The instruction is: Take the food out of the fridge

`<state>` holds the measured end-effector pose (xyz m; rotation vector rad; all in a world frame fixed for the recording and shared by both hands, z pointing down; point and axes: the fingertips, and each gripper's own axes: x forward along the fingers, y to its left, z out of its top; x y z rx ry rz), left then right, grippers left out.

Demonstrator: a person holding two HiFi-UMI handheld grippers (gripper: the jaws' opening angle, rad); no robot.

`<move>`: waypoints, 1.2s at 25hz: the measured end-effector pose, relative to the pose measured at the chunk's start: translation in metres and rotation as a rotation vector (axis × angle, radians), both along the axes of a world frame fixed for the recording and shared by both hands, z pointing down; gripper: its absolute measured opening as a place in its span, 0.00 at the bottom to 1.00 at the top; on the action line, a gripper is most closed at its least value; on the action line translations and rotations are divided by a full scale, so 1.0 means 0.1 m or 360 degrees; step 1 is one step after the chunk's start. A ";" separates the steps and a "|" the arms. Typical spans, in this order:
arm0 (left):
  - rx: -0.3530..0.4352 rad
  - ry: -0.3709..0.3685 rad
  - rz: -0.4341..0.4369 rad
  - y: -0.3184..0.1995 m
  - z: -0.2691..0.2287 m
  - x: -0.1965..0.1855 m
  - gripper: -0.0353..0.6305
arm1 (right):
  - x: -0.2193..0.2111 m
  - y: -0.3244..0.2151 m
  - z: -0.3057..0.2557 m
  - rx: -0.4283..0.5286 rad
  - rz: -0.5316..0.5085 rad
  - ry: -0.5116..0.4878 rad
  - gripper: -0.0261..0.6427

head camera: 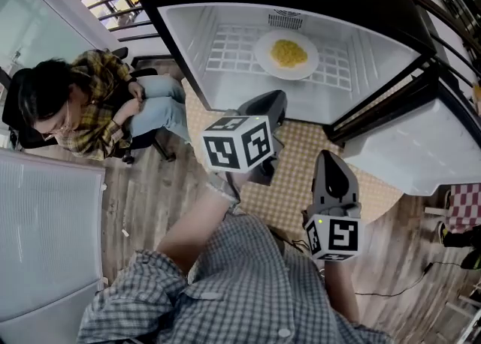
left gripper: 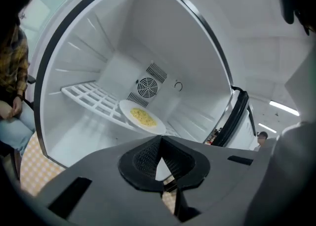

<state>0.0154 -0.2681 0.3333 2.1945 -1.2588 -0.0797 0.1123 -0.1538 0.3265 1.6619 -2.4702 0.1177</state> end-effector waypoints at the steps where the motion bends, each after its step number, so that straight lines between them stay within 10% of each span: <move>1: -0.0027 0.0029 -0.0001 -0.04 0.02 0.01 0.06 | 0.00 0.00 0.00 -0.0002 0.0004 0.0001 0.05; 16: -0.0310 0.0610 -0.0136 -0.49 0.20 0.02 0.17 | 0.00 -0.04 0.03 -0.0010 0.0012 0.0036 0.05; 30: -0.0399 0.0810 -0.0162 -0.55 0.19 -0.03 0.13 | 0.00 -0.05 0.06 -0.0024 0.0022 0.0045 0.05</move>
